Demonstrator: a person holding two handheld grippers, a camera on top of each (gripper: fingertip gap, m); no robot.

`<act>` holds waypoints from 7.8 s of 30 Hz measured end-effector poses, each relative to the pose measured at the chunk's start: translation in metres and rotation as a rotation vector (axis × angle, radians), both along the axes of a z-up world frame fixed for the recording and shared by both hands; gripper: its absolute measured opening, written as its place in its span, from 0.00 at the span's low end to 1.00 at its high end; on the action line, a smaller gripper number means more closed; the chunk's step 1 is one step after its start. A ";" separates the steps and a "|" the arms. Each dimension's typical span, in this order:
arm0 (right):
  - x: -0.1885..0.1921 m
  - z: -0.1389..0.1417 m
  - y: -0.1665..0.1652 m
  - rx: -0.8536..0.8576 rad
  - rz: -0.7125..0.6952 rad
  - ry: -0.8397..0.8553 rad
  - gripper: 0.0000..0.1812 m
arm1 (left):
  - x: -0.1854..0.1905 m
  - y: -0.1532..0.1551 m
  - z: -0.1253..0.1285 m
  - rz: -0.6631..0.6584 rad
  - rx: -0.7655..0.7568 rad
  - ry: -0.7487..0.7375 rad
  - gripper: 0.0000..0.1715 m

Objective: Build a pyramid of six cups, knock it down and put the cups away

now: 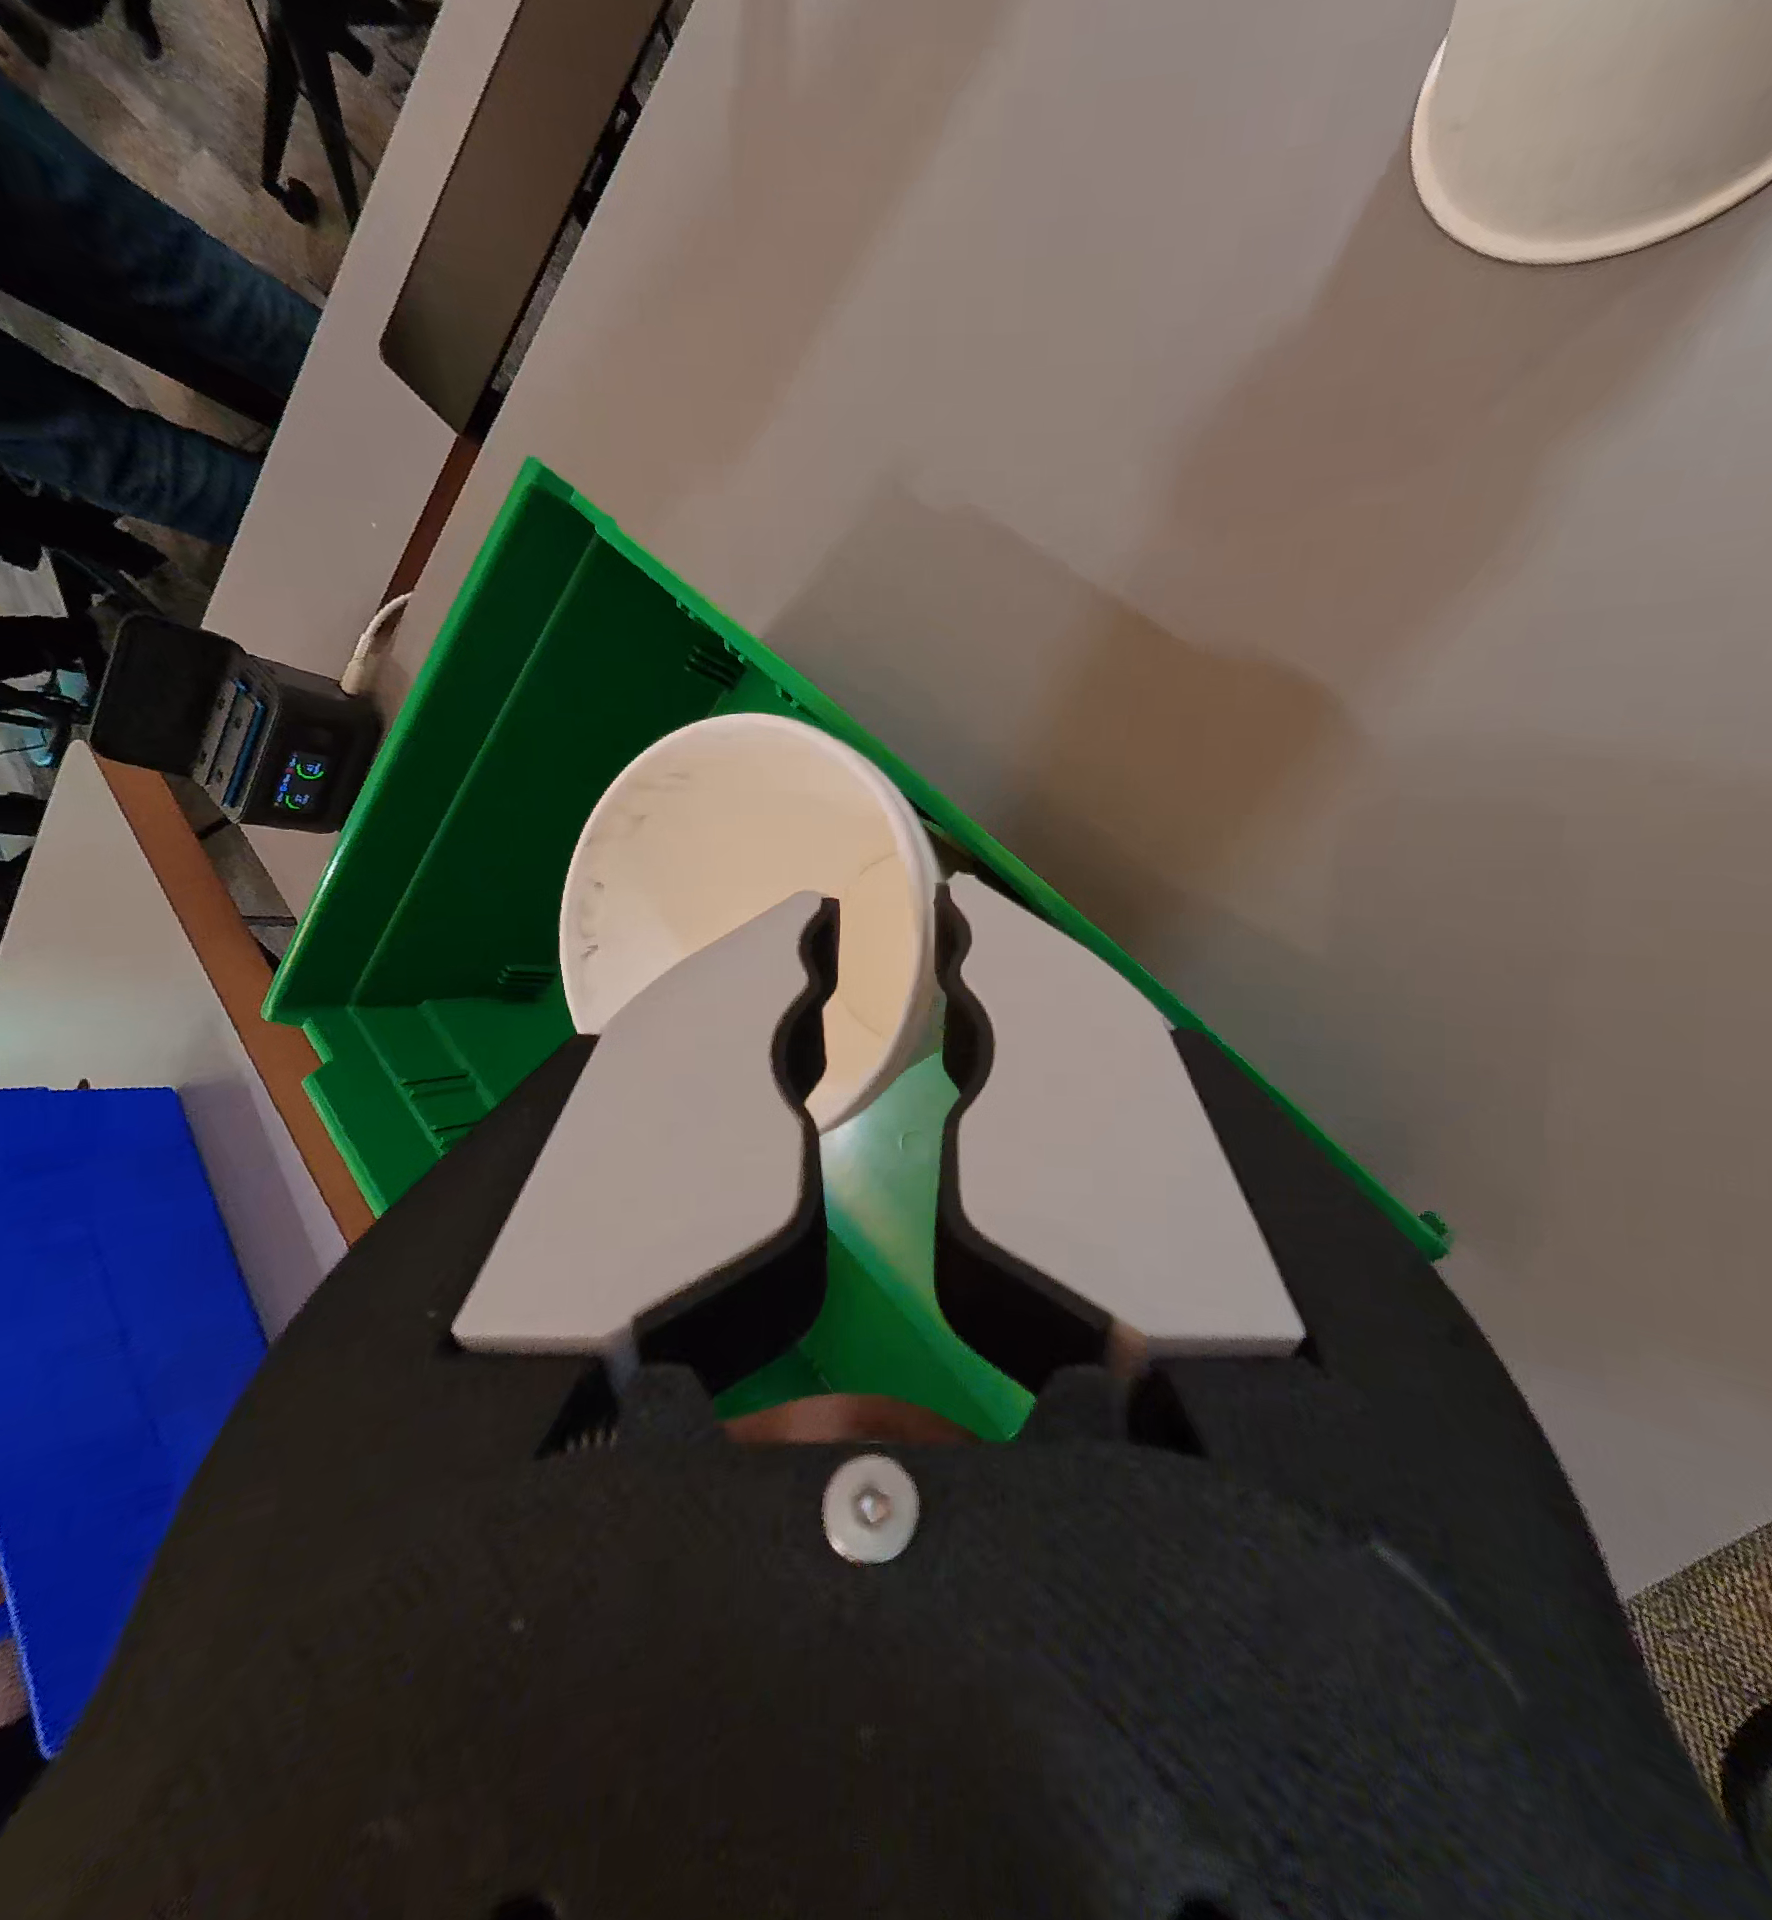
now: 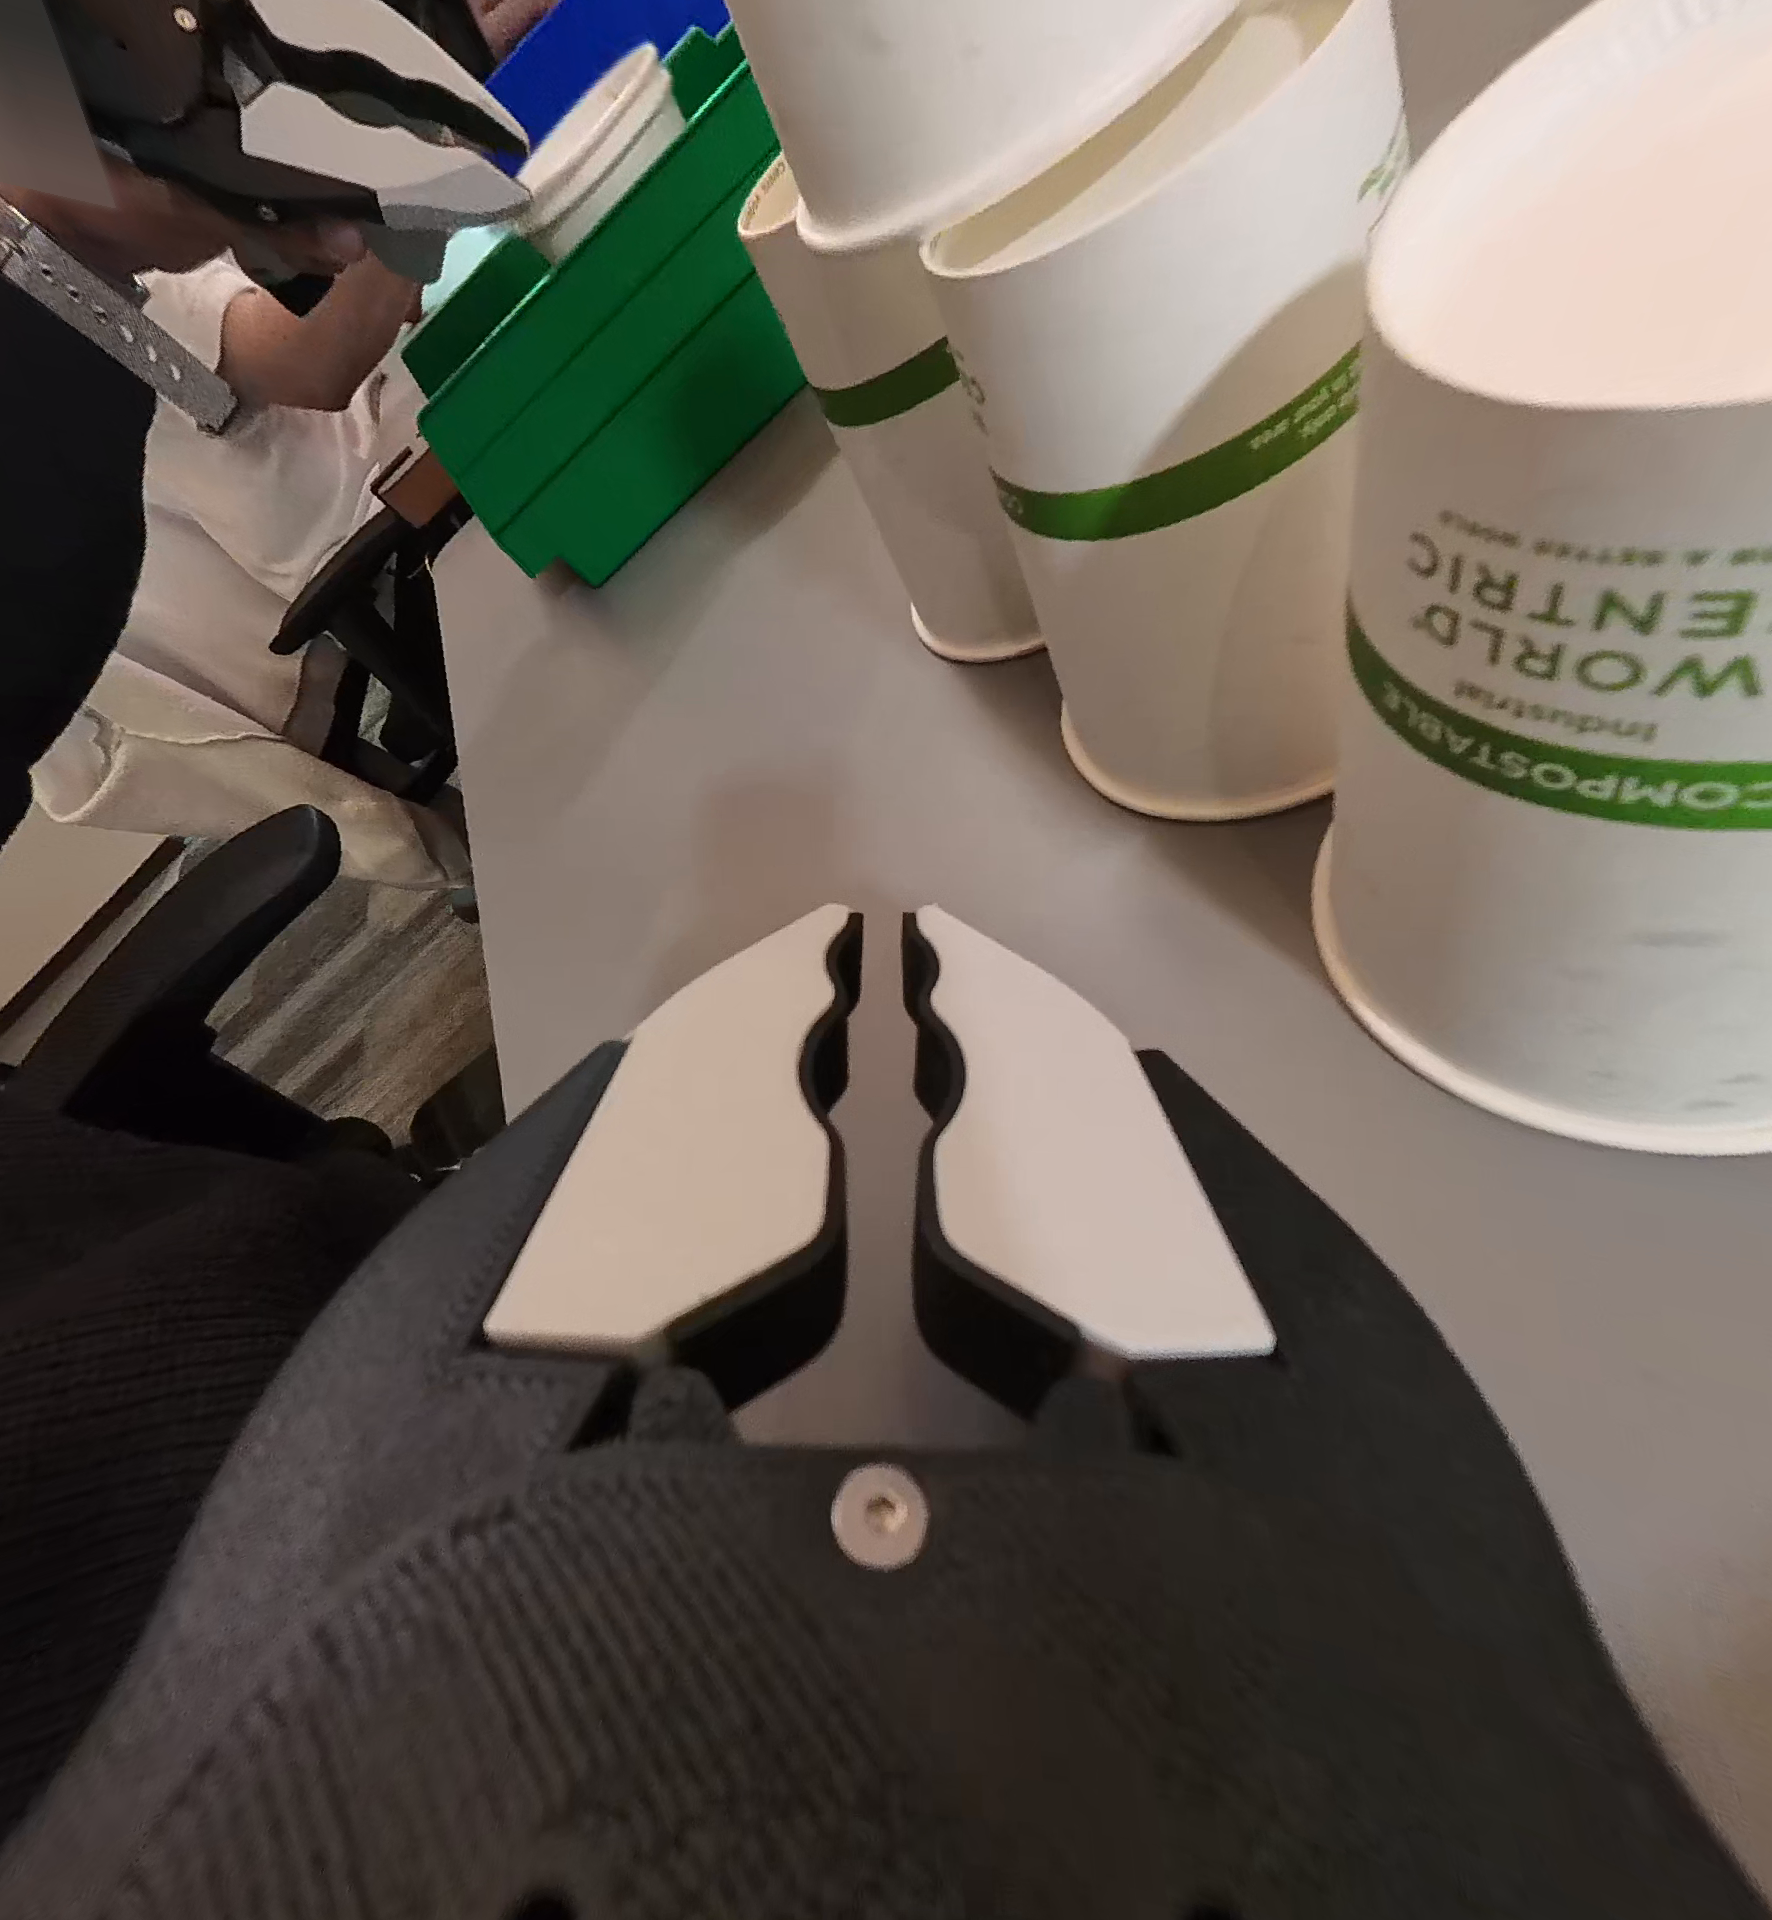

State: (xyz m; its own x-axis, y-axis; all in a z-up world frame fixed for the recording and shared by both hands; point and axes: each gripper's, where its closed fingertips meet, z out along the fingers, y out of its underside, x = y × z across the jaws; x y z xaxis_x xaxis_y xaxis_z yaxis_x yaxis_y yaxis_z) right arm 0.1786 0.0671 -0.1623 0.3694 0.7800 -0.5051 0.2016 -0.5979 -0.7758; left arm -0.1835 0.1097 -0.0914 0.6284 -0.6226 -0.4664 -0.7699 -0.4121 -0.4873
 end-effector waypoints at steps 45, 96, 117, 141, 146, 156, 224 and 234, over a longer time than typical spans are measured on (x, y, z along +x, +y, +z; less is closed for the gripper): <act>-0.003 0.005 -0.001 -0.001 0.007 0.034 0.04 | -0.012 -0.021 0.194 0.312 0.841 -0.224 0.03; 0.073 0.135 0.056 0.696 -0.428 0.053 0.44 | 0.350 -0.123 -0.021 0.001 0.015 -1.234 0.14; 0.014 0.105 0.117 0.505 -0.249 -0.329 0.45 | 0.294 -0.142 -0.031 0.227 0.108 -1.212 0.15; 0.012 0.102 0.115 0.504 -0.253 -0.328 0.47 | 0.279 -0.148 -0.035 0.298 0.120 -1.226 0.15; 0.015 0.105 0.116 0.501 -0.261 -0.322 0.47 | 0.279 -0.148 -0.036 0.302 0.111 -1.231 0.15; 0.018 0.105 0.117 0.505 -0.263 -0.312 0.44 | 0.277 -0.146 -0.035 0.312 0.125 -1.236 0.14; -0.060 0.001 -0.090 0.105 0.142 -0.026 0.31 | -0.051 0.031 -0.013 0.230 0.117 0.246 0.02; -0.063 0.019 -0.088 0.169 0.146 0.019 0.31 | 0.012 -0.010 0.111 0.243 0.547 -0.041 0.01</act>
State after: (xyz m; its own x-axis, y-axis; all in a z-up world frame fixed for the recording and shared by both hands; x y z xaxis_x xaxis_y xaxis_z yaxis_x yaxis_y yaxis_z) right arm 0.1152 -0.0208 -0.1430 0.2377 0.8988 -0.3684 0.2610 -0.4244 -0.8670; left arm -0.1716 0.1000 0.0196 0.7470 -0.1352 -0.6510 -0.6611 -0.2549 -0.7057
